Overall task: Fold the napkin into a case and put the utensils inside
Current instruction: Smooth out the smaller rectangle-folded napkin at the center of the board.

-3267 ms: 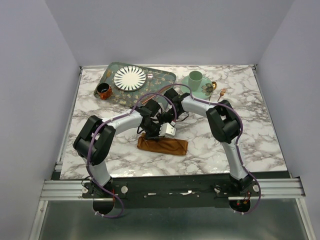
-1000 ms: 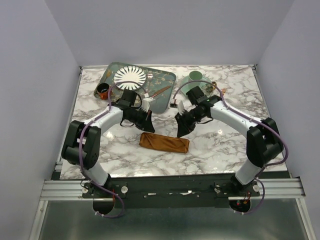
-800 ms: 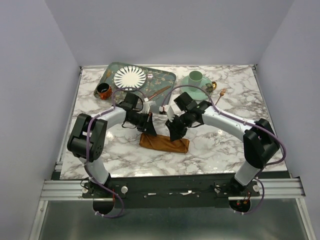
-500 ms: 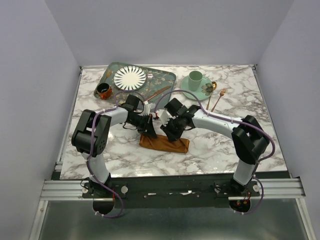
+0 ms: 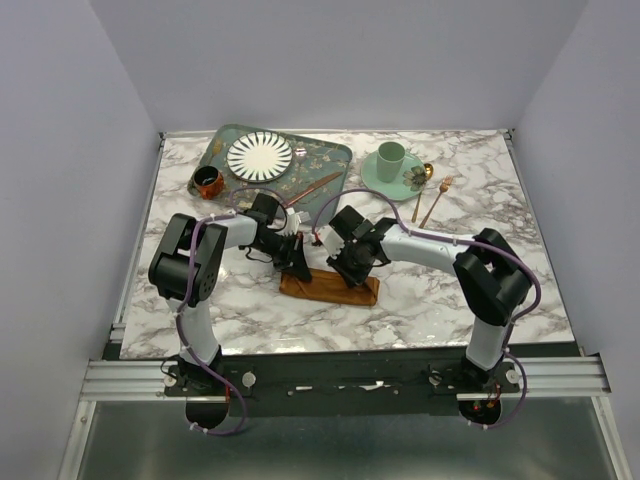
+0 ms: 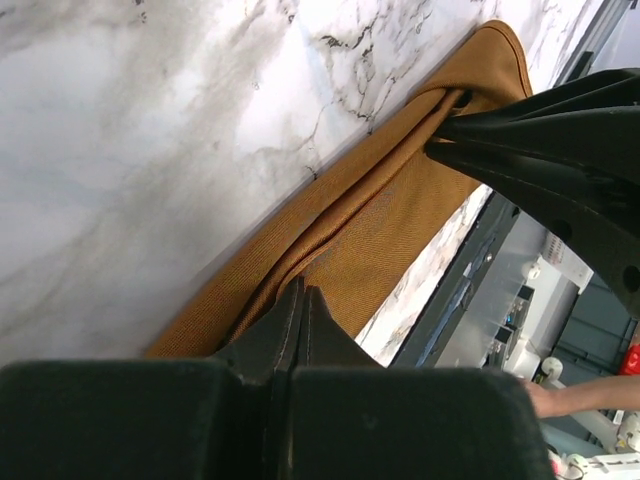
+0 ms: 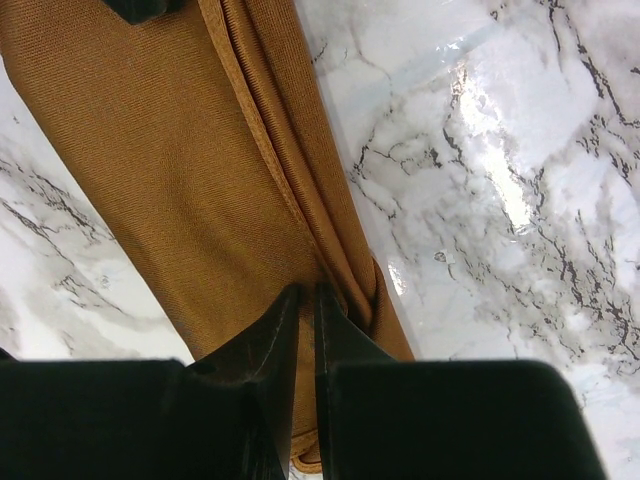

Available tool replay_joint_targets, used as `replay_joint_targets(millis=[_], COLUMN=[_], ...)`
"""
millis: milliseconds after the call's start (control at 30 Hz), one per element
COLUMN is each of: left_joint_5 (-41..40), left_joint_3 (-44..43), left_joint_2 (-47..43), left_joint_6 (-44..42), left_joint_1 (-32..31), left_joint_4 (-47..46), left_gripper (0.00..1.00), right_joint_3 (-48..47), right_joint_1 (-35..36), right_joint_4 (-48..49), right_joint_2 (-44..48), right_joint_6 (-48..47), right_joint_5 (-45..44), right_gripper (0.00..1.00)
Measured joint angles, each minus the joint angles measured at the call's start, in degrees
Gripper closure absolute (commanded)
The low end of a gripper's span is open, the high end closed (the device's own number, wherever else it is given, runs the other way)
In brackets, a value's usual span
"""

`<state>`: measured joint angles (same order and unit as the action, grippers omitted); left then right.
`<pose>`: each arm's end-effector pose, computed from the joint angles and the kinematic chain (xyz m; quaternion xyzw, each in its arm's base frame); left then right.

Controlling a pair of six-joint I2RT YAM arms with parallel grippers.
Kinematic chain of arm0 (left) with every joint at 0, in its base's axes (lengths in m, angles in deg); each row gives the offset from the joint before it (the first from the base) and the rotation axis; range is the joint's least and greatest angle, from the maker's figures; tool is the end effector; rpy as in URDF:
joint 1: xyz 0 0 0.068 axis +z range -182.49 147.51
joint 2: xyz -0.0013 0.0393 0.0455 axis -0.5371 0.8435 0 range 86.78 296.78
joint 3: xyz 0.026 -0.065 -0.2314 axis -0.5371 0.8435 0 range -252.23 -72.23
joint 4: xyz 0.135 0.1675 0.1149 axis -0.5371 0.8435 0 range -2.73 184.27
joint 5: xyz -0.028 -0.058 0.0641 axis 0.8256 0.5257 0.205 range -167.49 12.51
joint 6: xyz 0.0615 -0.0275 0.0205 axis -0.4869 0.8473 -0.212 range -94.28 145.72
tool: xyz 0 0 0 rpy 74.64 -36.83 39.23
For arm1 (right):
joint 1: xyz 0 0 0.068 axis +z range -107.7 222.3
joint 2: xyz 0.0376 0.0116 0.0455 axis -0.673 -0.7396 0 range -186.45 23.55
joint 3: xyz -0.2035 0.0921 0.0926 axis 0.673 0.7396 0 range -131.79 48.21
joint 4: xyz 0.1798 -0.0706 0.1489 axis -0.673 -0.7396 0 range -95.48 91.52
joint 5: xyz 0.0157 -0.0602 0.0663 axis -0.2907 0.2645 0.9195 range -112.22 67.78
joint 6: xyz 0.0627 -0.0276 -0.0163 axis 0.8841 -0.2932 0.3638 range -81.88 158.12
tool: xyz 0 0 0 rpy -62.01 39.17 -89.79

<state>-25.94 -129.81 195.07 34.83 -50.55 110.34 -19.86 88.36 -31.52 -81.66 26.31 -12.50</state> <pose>0.2836 -0.1400 0.0911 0.1308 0.8840 -0.4483 0.0225 0.2301 0.2527 0.1254 -0.4877 0.8519 0.1303 0.1393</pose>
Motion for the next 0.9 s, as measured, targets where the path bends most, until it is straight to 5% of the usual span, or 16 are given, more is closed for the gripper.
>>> replay_joint_targets(millis=[267, 367, 600, 767, 900], left_joint_5=[0.7, 1.3, 4.7, 6.2, 7.5], left_joint_3=[-0.9, -1.9, -3.5, -2.9, -0.8], left_joint_2=[-1.8, -5.8, -13.7, -14.1, -14.1], left_joint_6=[-4.2, -6.8, -10.9, -12.0, -11.9], left_joint_1=[0.1, 0.8, 7.2, 8.1, 5.4], left_joint_4=[1.5, 2.5, 2.8, 2.9, 3.1], left_gripper=[0.62, 0.56, 0.61, 0.78, 0.79], right_joint_3=[-0.1, -0.1, -0.3, -1.0, 1.1], right_joint_1=[0.9, 0.9, -2.8, -16.0, -22.6], right_joint_4=[-0.3, -1.6, -3.4, -5.7, -5.7], right_joint_2=[0.5, 2.6, 10.9, 11.0, 9.9], right_joint_6=[-0.4, -0.3, -0.2, 3.9, 7.5], right_joint_5=[-1.3, -1.1, 5.9, 22.2, 31.1], right_gripper=[0.68, 0.63, 0.63, 0.67, 0.69])
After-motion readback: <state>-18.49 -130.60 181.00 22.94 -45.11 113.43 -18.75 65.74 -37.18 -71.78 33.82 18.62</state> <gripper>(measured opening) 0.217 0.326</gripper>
